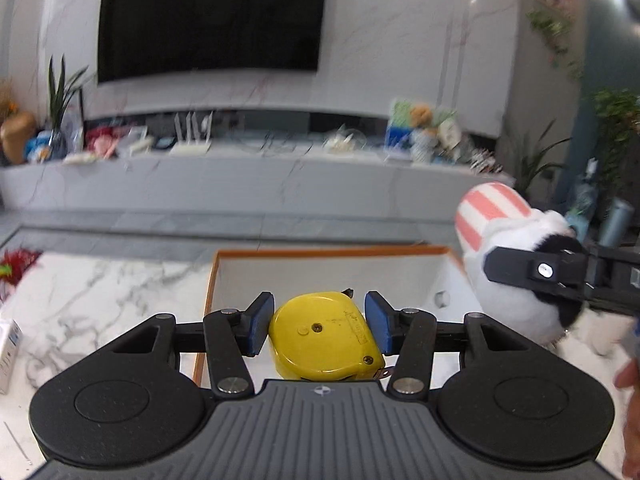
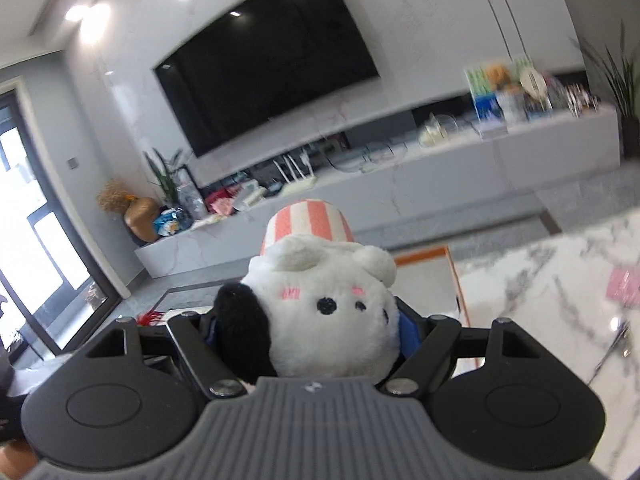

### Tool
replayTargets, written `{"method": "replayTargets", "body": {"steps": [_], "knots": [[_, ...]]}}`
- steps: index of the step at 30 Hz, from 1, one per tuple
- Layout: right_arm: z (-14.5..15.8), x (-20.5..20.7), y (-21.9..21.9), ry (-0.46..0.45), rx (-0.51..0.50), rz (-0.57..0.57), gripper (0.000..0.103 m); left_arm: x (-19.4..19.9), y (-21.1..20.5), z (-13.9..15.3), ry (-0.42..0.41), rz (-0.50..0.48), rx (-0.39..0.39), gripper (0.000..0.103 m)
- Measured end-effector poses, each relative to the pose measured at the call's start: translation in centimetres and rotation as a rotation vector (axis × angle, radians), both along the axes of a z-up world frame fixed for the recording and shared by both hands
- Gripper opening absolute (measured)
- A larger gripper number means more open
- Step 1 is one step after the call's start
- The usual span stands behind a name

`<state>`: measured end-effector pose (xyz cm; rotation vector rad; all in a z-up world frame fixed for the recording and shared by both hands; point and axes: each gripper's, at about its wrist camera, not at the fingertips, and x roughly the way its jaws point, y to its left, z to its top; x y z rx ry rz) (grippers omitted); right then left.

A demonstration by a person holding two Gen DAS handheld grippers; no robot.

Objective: Organize objects
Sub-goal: 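Lift the tape measure and plush and carry both over the orange box, then lower both into the box and open the left and right grippers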

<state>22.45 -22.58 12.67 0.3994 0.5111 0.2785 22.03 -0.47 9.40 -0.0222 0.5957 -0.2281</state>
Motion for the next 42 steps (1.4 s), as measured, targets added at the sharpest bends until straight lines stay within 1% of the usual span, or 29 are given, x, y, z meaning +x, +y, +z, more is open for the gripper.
{"method": "replayTargets", "body": {"steps": [4, 6, 9, 13, 16, 18, 21, 22, 27, 37, 42], "knots": [[-3.2, 3.4, 0.7, 0.070, 0.002, 0.019, 0.078, 4.1, 0.0, -2.9, 0.091, 0.027, 0.009, 0.058], [-4.6, 4.9, 1.3, 0.100, -0.044, 0.013, 0.078, 5.2, 0.0, -4.2, 0.145, 0.033, 0.017, 0.058], [-6.6, 7.0, 2.0, 0.168, -0.120, 0.006, 0.078, 5.9, 0.2, -5.8, 0.232, 0.031, 0.035, 0.058], [-9.0, 8.2, 2.9, 0.253, -0.205, 0.029, 0.078, 6.4, 0.1, -7.1, 0.284, 0.030, 0.074, 0.058], [-10.3, 8.7, 3.5, 0.291, -0.272, 0.042, 0.077, 6.6, -0.4, -8.1, 0.327, 0.032, 0.105, 0.058], [-10.3, 8.8, 3.4, 0.300, -0.293, 0.045, 0.078, 6.6, -0.9, -8.7, 0.356, 0.031, 0.130, 0.058], [-10.8, 8.8, 3.5, 0.352, -0.339, 0.063, 0.078, 6.4, -1.5, -9.4, 0.405, 0.015, 0.176, 0.058], [-11.2, 8.7, 3.6, 0.377, -0.351, 0.067, 0.078, 6.2, -1.4, -9.3, 0.409, 0.013, 0.176, 0.058], [-11.3, 8.1, 3.4, 0.421, -0.358, 0.076, 0.078, 5.4, -1.4, -9.6, 0.468, -0.017, 0.192, 0.056], [-11.3, 5.9, 3.0, 0.472, -0.361, 0.106, 0.078, 3.0, -2.0, -9.5, 0.484, -0.059, 0.236, 0.056], [-11.1, 5.9, 3.0, 0.472, -0.380, 0.093, 0.081, 3.5, -1.8, -9.6, 0.500, -0.054, 0.231, 0.057]]}}
